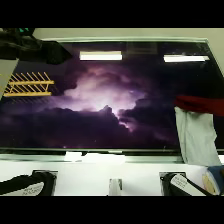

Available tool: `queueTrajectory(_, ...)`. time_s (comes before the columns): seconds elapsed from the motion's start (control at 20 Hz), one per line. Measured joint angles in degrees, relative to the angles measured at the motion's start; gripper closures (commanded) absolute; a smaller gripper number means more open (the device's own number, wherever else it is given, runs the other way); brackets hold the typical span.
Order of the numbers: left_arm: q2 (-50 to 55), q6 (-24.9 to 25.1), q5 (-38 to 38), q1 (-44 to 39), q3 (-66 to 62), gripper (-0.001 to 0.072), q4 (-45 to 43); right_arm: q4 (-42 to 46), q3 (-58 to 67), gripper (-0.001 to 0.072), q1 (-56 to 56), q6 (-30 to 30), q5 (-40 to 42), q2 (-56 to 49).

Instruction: Fold the shirts.

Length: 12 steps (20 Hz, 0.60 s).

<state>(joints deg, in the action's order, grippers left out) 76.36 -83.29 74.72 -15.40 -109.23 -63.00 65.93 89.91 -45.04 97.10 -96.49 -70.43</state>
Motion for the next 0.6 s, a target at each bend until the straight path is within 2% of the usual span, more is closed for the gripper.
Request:
queueTrajectory(0.3,0.0,0.1,0.3,-0.3,0.0,0.0673,0.0,13.5,-11.3,0.0691,-0.4,2.2,-4.3,1.8)
queueTrajectory(0.6,0.0,0.2,0.8,-0.3,0.0,0.0673,0.0,21.5,-31.1,0.0690,-0.5,4.0,0.4,6.6)
